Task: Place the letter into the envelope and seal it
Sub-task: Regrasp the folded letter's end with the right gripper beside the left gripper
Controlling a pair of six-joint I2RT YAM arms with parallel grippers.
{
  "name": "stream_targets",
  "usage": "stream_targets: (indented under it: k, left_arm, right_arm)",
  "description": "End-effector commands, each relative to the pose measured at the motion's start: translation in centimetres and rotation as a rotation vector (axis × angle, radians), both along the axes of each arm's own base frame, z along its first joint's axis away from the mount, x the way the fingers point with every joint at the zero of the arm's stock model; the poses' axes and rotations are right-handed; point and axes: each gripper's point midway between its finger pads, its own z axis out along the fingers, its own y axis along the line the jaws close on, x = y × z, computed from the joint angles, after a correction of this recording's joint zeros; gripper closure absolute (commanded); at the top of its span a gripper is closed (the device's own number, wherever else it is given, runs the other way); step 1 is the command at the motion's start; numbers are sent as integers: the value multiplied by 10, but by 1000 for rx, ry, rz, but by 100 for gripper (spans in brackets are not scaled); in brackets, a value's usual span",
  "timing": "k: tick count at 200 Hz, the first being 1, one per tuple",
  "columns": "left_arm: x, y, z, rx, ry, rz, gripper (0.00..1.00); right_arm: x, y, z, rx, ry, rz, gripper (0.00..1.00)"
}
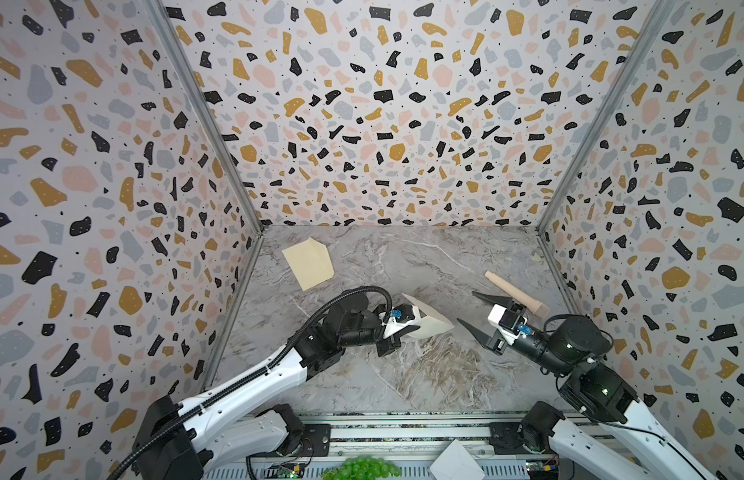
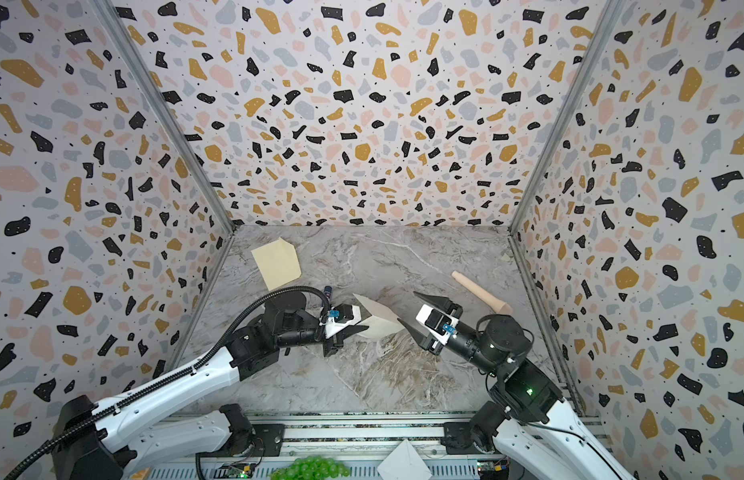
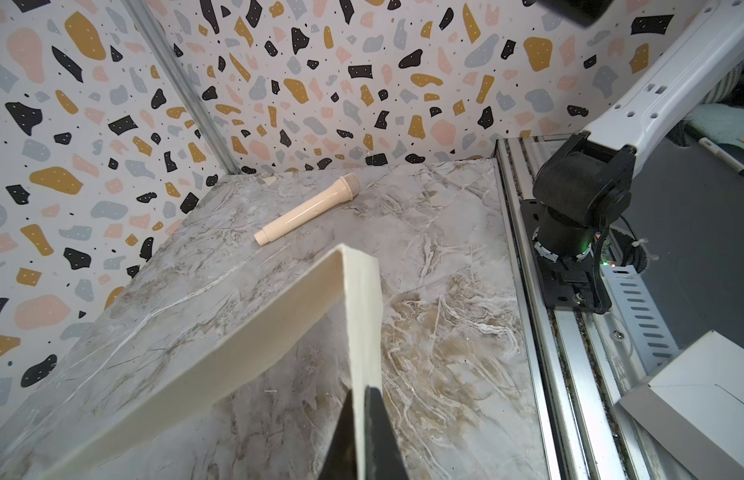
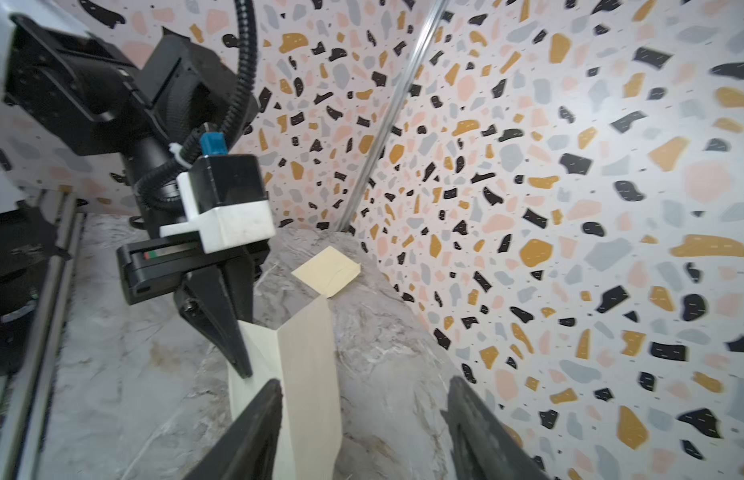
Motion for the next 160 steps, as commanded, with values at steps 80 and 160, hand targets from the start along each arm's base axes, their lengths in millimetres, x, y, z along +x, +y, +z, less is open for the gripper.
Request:
stream_targets:
  k: [80, 160]
  left_arm:
    - [-5, -4, 10, -37, -30, -46, 100]
    - [-2, -4, 6, -17, -32, -33, 100]
  right_arm:
    - [-1, 43, -39, -99, 162, 213, 66]
    - [1, 47, -48, -116, 162, 228, 97]
